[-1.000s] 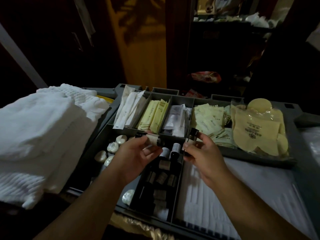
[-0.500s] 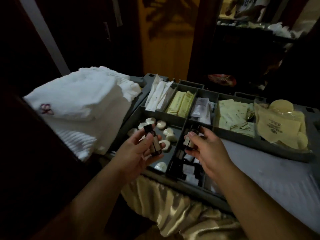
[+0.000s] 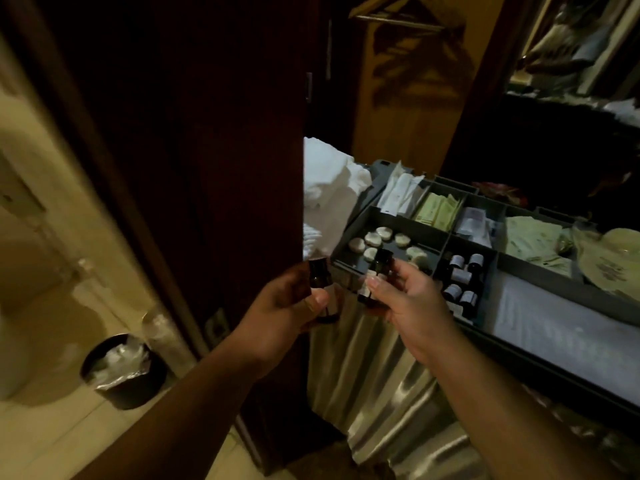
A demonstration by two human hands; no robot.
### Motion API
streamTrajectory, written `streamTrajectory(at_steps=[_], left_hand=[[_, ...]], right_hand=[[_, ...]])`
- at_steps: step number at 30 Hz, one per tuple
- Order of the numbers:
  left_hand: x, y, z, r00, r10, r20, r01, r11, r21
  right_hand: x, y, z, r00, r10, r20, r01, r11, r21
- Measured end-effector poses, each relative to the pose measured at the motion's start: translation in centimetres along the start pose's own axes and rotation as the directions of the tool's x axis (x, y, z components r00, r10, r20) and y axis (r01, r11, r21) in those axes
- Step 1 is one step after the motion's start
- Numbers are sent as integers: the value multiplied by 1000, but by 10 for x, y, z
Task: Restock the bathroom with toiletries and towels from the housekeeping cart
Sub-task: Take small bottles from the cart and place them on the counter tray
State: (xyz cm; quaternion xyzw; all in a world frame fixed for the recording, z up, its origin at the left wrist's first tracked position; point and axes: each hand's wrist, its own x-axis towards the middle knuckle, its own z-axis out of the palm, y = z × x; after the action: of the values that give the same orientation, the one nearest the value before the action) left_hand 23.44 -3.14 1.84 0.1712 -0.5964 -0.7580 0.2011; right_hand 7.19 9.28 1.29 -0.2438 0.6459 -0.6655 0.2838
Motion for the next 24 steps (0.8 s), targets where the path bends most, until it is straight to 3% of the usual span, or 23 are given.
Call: streamTrajectory(at_steps=[6,14,24], left_hand=[[-75,18,-35,992,105,-72,-102,993,56],[-157,26,-80,968,175,-182,-172,985,33],[-256,56,-146,858,186,-478,-198,980,25]], right_hand=[[-44,-9,51,991,-74,109,84,993,-85],[-97,-8,118,965,-77,249,92,995,-48],[-145,-14,210,924,-47,380,26,998,61]])
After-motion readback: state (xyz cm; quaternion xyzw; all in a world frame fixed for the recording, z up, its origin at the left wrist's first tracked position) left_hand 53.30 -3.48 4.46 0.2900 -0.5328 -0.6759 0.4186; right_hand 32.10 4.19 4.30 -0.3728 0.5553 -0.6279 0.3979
